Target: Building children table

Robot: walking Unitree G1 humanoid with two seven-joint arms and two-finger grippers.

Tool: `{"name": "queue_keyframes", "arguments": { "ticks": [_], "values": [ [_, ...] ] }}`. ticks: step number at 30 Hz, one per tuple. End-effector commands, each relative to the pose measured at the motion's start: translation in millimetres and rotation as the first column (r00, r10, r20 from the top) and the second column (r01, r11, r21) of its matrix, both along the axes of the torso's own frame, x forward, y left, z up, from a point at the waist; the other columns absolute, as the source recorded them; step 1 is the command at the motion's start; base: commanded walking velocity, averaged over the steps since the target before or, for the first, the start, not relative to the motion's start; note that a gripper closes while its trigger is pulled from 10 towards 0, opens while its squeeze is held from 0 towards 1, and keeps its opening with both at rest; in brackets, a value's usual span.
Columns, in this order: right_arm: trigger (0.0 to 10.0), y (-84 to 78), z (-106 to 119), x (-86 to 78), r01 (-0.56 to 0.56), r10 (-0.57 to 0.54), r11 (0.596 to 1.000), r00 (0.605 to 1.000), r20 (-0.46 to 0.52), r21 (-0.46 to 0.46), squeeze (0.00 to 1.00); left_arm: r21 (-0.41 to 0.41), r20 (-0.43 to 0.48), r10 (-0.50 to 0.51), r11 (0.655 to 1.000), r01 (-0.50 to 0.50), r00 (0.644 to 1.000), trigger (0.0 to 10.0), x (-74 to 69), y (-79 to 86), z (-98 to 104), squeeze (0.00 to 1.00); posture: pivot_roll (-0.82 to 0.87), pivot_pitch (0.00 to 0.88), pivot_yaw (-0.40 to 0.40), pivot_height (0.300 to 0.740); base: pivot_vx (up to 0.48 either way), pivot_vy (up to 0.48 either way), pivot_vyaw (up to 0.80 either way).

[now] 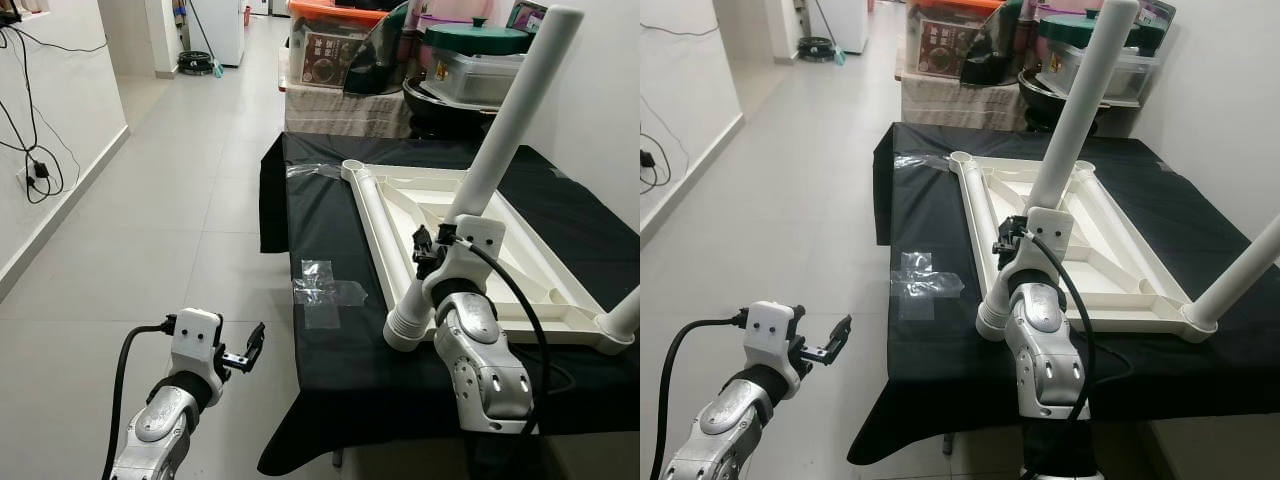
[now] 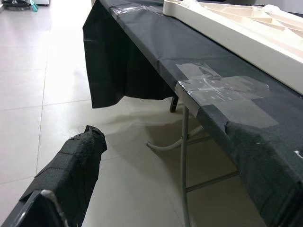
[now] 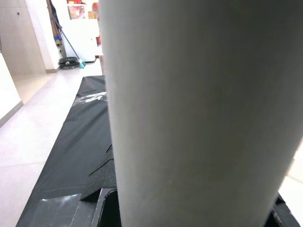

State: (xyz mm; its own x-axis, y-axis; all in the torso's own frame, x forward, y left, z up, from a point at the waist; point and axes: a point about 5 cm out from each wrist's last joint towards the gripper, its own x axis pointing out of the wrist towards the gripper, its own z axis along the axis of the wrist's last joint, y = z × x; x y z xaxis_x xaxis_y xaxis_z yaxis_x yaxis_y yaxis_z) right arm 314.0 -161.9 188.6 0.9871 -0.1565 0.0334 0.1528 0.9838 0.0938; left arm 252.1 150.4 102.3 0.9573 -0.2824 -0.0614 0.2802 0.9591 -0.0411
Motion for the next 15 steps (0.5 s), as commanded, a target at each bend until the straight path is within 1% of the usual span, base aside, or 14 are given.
{"name": "queue_keyframes", "arguments": {
  "ticks": [1,8,10,11,12,13,14,15],
  "values": [
    [10.0,-6.4,-10.8,-1.1,0.041,-0.04,0.999,0.998,-0.046,0.007,0.23,-0.002,-0.011,-0.014,1.0,0.014,1.0,10.0,0.0,-3.4,-3.5,0.0,0.09,0.0,-0.094,0.74,0.0,0.0,0.0],
    [10.0,-5.9,-10.0,-1.5,0.04,-0.04,0.999,0.998,-0.043,0.008,0.24,-0.002,-0.011,-0.015,1.0,0.015,1.0,10.0,-0.2,-3.7,-3.3,0.0,0.09,0.0,-0.094,0.74,0.0,0.0,0.0],
    [10.0,-6.3,-9.0,-1.8,0.047,-0.047,0.999,0.998,-0.037,0.007,0.25,-0.002,-0.011,-0.015,1.0,0.015,1.0,10.0,-0.3,-3.7,-3.3,0.0,0.09,0.0,-0.094,0.74,0.0,0.0,0.0],
    [10.0,-6.8,-7.6,-2.0,0.051,-0.051,0.999,0.998,-0.029,0.01,0.31,-0.002,-0.011,-0.016,1.0,0.016,1.0,10.0,-0.5,-3.9,-3.4,0.0,0.09,0.0,-0.093,0.74,0.0,0.0,0.0],
    [10.0,-6.8,-7.6,-2.0,0.051,-0.051,0.999,0.998,-0.029,0.01,0.31,-0.002,-0.011,-0.016,1.0,0.016,1.0,10.0,-0.5,-3.9,-3.4,0.0,0.09,0.0,-0.093,0.74,0.0,0.0,0.0],
    [10.0,-7.1,-6.3,-2.2,0.054,-0.054,0.998,0.998,-0.022,0.012,0.52,-0.003,-0.011,-0.016,1.0,0.016,1.0,10.0,-0.6,-4.0,-3.5,0.0,0.09,0.0,-0.093,0.74,0.0,0.0,0.0],
    [10.0,-7.1,-2.5,-2.5,0.054,-0.054,0.998,0.999,0.0,0.013,0.64,-0.003,-0.01,-0.017,1.0,0.017,1.0,10.0,-0.5,-4.1,-3.6,0.0,0.09,0.0,-0.093,0.74,0.0,0.0,0.0],
    [10.0,-7.0,-1.1,-2.6,0.054,-0.054,0.998,0.999,0.009,0.014,0.64,-0.004,-0.01,-0.017,1.0,0.017,1.0,10.0,-0.5,-4.2,-3.6,0.0,0.09,0.0,-0.093,0.74,0.0,0.0,0.0]
  ]
}}
